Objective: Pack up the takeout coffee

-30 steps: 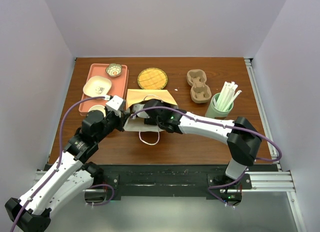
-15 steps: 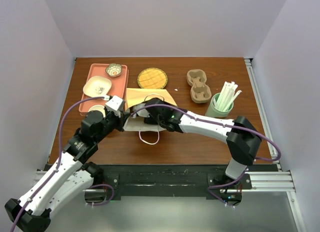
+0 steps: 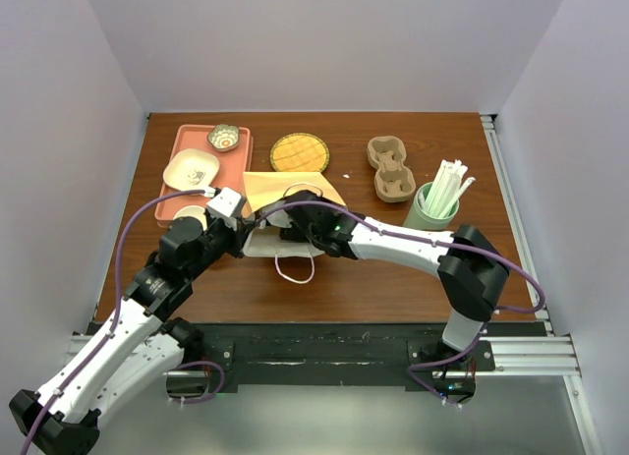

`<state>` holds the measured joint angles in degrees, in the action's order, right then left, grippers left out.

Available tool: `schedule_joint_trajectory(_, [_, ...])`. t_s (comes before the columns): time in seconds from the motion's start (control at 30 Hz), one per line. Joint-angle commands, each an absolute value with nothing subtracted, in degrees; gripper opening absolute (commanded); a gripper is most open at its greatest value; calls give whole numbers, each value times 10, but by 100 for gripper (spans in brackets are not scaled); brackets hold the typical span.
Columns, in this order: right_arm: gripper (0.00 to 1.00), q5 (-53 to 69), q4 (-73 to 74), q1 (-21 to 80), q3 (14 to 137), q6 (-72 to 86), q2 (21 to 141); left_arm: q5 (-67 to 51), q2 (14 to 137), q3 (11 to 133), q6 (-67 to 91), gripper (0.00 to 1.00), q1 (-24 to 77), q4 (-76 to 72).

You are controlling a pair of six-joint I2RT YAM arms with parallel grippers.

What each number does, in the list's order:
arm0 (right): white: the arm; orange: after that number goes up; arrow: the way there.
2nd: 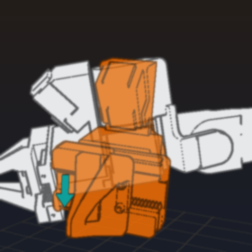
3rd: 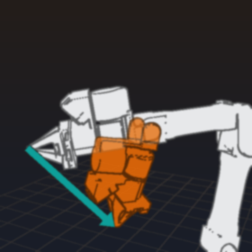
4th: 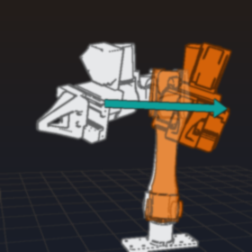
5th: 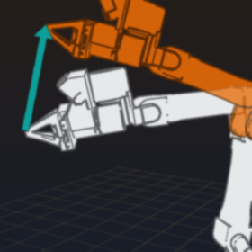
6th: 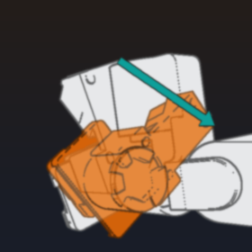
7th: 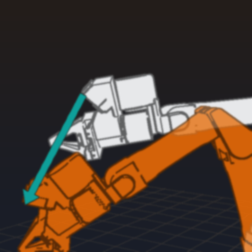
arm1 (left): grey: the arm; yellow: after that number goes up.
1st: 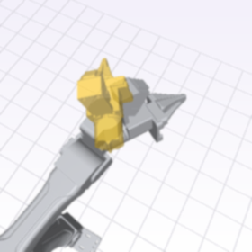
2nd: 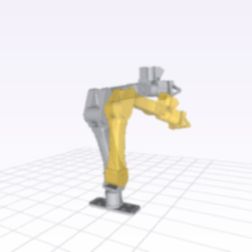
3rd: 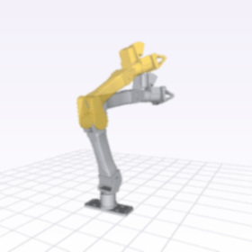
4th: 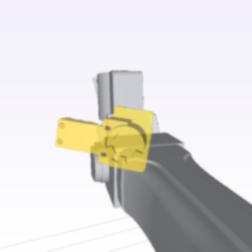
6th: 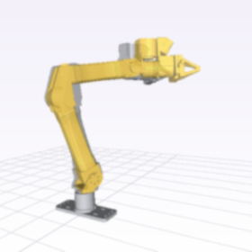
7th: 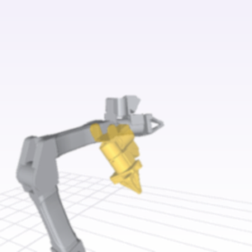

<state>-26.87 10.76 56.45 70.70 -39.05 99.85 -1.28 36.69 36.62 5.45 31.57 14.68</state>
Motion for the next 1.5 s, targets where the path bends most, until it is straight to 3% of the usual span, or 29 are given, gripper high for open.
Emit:
schedule_joint_trajectory(0.0, [33, -255, 86, 554, 705, -377, 1020, -33, 359, 365, 64, 0, 318, 131])
schedule_joint_trajectory(0.23, [42, -253, 71, 545, 704, -370, 1027, -33, 360, 365, 63, 0, 318, 131])
schedule_joint_trajectory(0.57, [70, -265, 73, 538, 700, -367, 1023, -33, 364, 366, 64, 0, 318, 129])
schedule_joint_trajectory(0.83, [83, -268, 75, 537, 704, -367, 1019, -33, 366, 368, 64, 0, 317, 129])
schedule_joint_trajectory(0.93, [93, -265, 83, 537, 707, -370, 1010, -26, 369, 373, 63, 0, 318, 130])
schedule_joint_trajectory(1.47, [92, -205, 179, 537, 716, -366, 942, -11, 416, 438, 121, 0, 318, 158])
